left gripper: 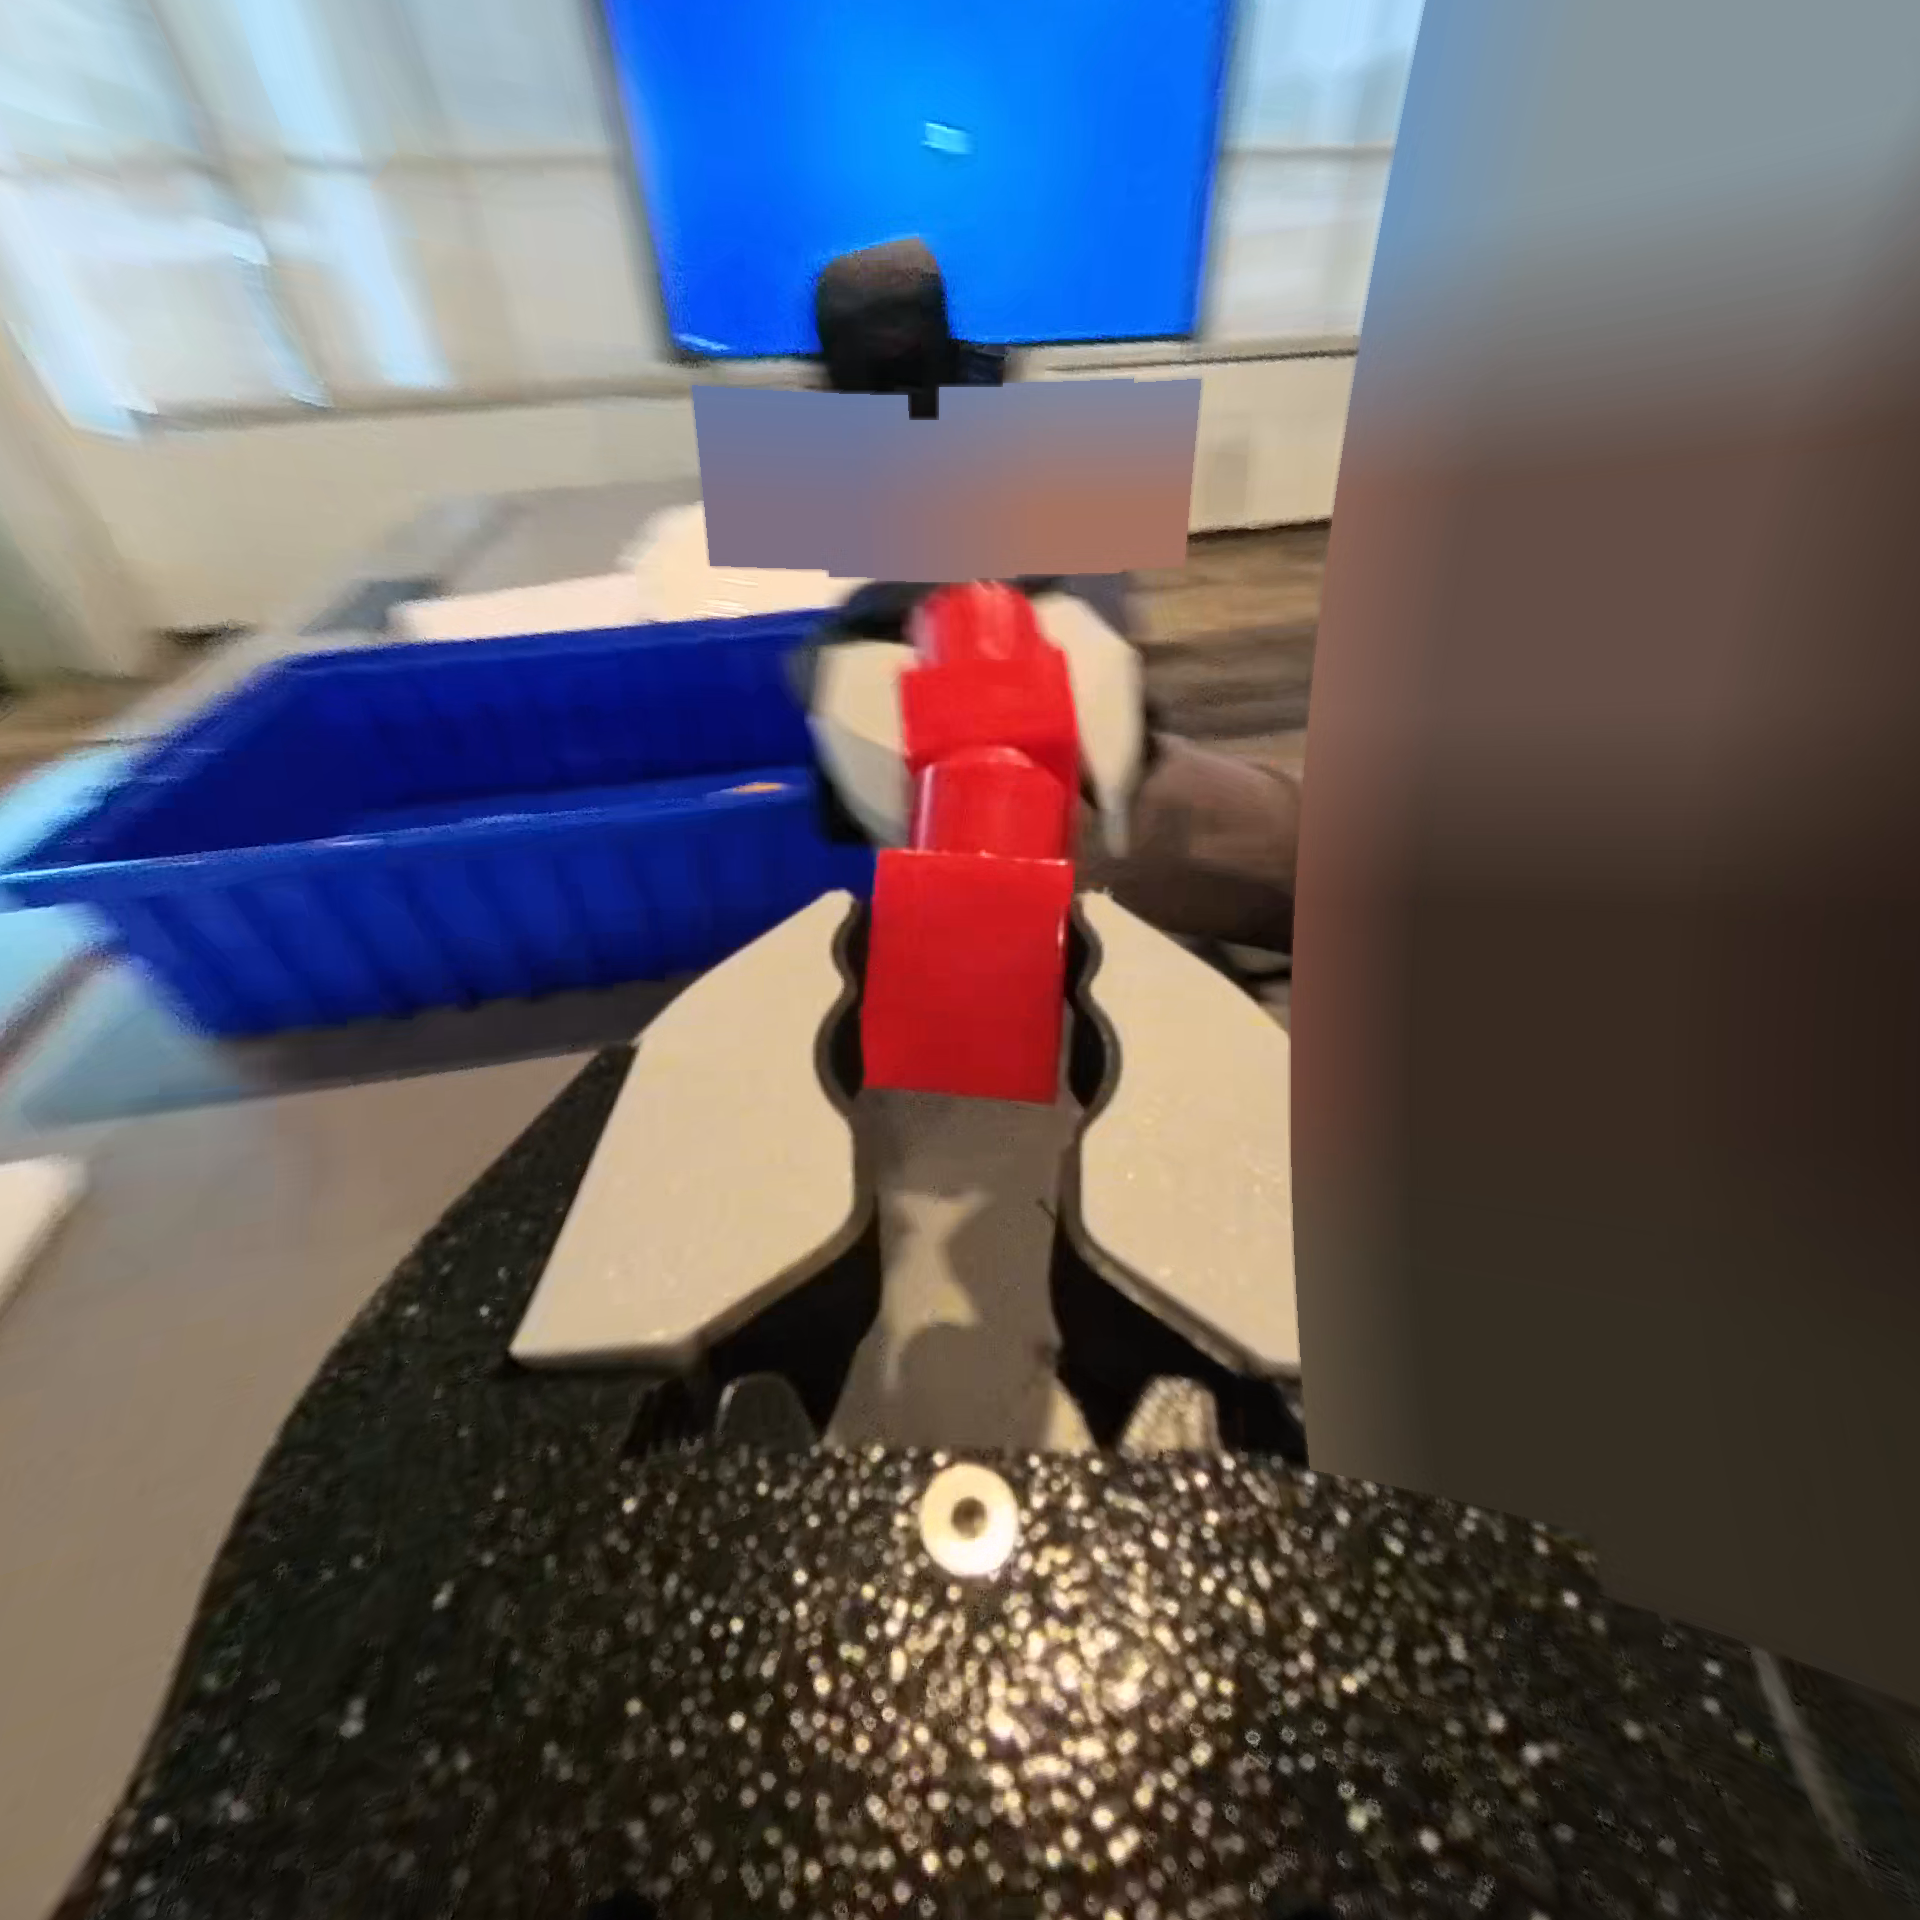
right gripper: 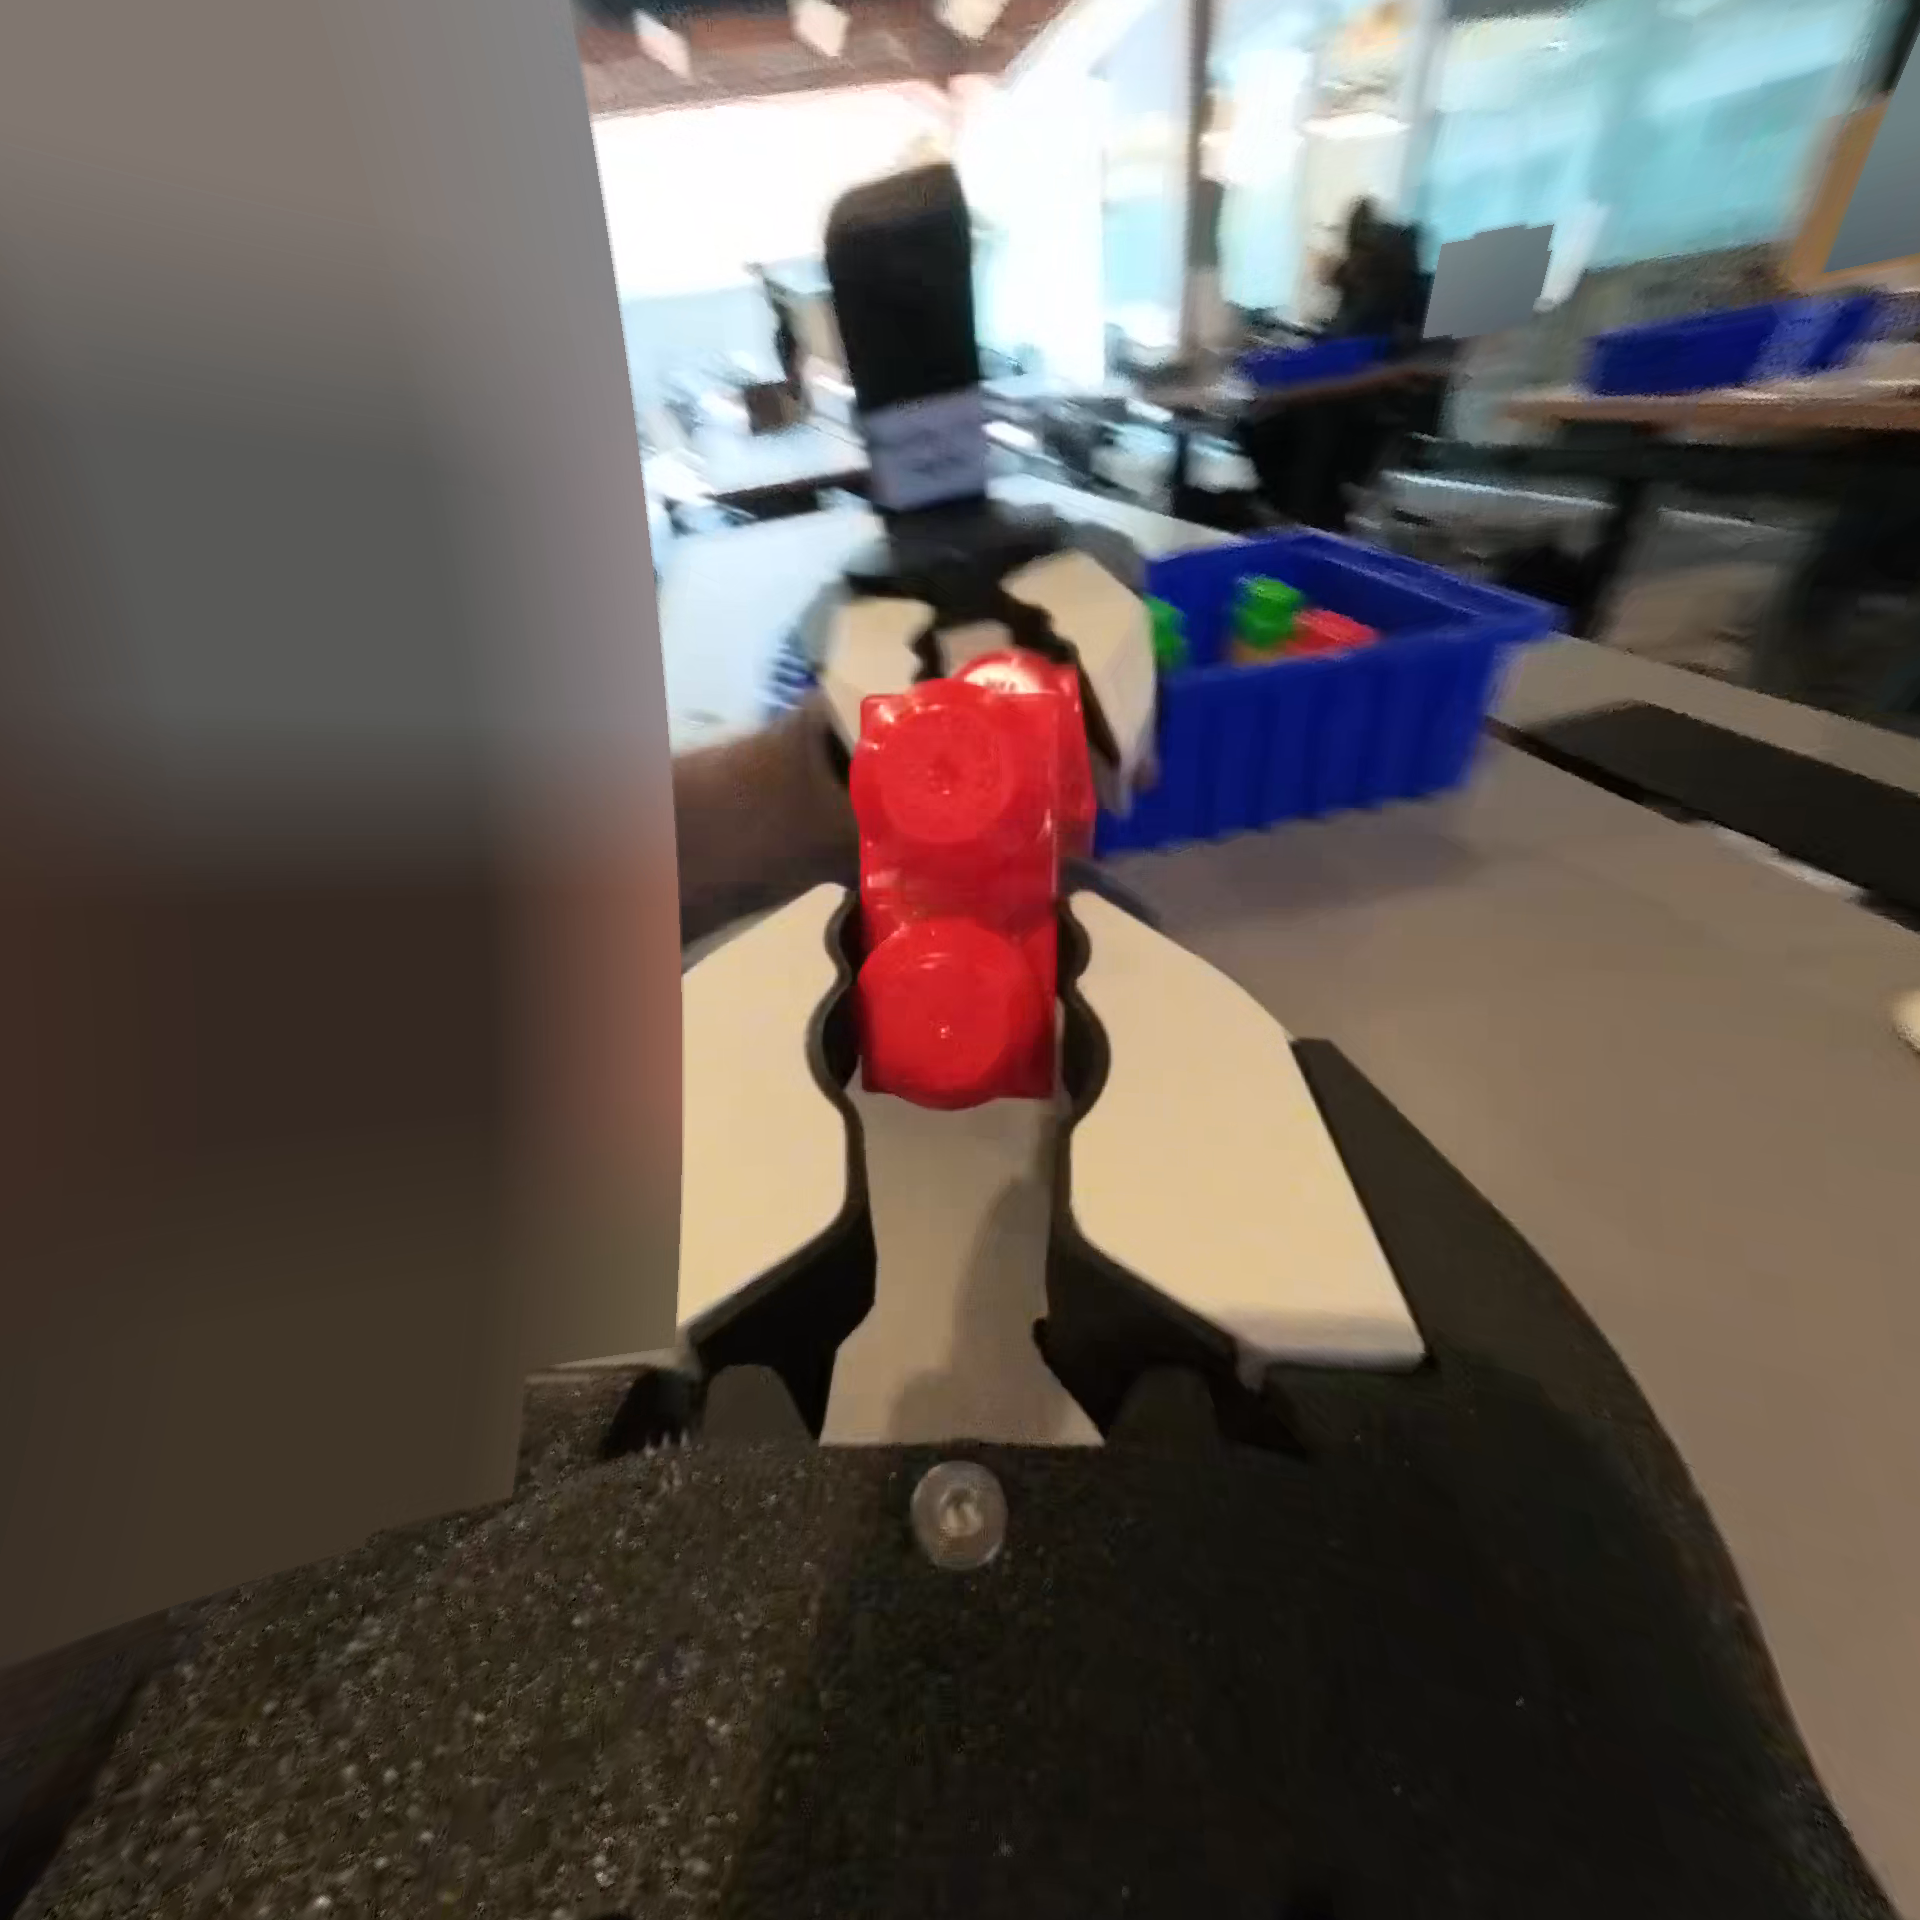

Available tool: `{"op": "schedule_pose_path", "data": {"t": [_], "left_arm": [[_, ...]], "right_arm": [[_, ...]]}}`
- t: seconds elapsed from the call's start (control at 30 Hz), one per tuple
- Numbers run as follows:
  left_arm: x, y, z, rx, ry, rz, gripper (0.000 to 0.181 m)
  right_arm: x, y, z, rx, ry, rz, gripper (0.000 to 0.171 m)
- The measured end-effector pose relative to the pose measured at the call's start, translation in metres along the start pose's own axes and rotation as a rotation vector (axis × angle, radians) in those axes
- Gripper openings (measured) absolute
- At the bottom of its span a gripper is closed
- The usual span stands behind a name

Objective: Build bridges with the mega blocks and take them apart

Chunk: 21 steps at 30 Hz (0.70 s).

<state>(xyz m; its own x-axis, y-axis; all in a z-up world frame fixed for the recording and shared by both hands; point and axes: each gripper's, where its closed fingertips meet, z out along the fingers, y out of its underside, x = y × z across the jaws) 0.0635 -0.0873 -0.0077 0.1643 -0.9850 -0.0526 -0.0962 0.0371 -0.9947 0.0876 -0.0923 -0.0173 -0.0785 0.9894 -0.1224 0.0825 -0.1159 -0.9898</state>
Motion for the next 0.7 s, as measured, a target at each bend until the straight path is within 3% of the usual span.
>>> {"op": "schedule_pose_path", "data": {"t": [0.03,0.13,0.27,0.37,0.5,0.7], "left_arm": [[-0.018,0.005,-0.004,-0.002,-0.149,0.012,0.036],[-0.050,0.030,-0.020,-0.036,-0.463,0.031,0.036],[-0.059,0.051,-0.030,-0.041,-0.667,0.118,0.036],[-0.058,0.052,-0.025,-0.077,-0.682,0.164,0.036],[-0.060,0.014,-0.005,-0.009,-0.619,0.195,0.036],[-0.076,-0.002,0.076,-0.094,-0.427,0.262,0.036]], "right_arm": [[0.014,0.009,0.001,-0.051,0.128,-0.027,0.035],[0.044,0.053,0.006,-0.280,0.368,-0.023,0.035],[0.061,0.088,0.020,-0.381,0.489,0.014,0.035],[0.063,0.075,0.018,-0.326,0.549,0.005,0.035],[0.052,0.071,-0.005,-0.300,0.650,-0.031,0.035],[0.027,0.064,-0.064,-0.334,0.874,-0.115,0.035]]}}
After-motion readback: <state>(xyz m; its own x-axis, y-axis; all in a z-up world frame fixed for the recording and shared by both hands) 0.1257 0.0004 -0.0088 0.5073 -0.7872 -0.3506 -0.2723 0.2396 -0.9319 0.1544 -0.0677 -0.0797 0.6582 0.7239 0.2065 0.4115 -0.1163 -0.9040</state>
